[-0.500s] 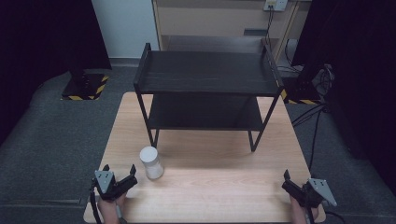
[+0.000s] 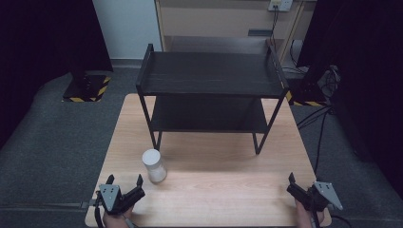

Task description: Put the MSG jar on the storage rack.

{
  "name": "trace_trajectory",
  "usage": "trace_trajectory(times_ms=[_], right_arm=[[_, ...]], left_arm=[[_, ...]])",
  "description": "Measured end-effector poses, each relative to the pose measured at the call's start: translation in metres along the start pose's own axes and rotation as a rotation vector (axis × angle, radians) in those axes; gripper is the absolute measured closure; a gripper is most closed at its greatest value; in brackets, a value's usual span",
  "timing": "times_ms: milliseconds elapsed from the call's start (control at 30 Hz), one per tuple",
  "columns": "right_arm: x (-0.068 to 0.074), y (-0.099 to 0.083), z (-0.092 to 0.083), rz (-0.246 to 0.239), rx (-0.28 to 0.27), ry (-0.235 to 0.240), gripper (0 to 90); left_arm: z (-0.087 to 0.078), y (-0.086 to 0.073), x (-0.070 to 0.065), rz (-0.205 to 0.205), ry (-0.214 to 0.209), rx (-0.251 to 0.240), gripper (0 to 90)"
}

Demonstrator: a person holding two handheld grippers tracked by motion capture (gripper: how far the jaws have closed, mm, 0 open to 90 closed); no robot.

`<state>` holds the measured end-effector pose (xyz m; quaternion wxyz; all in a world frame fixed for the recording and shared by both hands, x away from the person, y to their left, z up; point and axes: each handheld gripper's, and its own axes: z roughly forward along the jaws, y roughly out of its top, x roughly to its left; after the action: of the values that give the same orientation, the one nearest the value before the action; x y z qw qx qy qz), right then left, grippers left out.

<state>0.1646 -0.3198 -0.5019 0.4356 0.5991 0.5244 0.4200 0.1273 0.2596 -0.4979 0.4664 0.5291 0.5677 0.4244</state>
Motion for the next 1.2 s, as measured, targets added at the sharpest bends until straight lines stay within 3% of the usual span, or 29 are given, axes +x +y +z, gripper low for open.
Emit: trace_trajectory(times_ms=[233, 333, 700, 1033, 1200], right_arm=[[0.000, 0.000, 0.000, -0.003, 0.000, 0.001, 0.4], [0.000, 0.000, 0.000, -0.003, 0.001, 0.001, 0.4], [0.000, 0.000, 0.000, 0.000, 0.000, 0.001, 0.4], [0.000, 0.000, 0.000, 0.001, -0.002, 0.002, 0.5], [-0.001, 0.000, 0.000, 0.003, -0.002, 0.003, 0.5]], left_arm=[[-0.013, -0.008, -0.008, -0.009, -0.042, 0.010, 0.0], [-0.015, -0.008, -0.016, -0.014, -0.086, 0.002, 0.0], [0.007, 0.007, -0.037, 0.006, -0.167, -0.026, 0.0], [0.032, 0.019, -0.048, 0.003, -0.184, -0.042, 1.6], [0.041, 0.028, -0.056, 0.012, -0.144, -0.052, 3.6]])
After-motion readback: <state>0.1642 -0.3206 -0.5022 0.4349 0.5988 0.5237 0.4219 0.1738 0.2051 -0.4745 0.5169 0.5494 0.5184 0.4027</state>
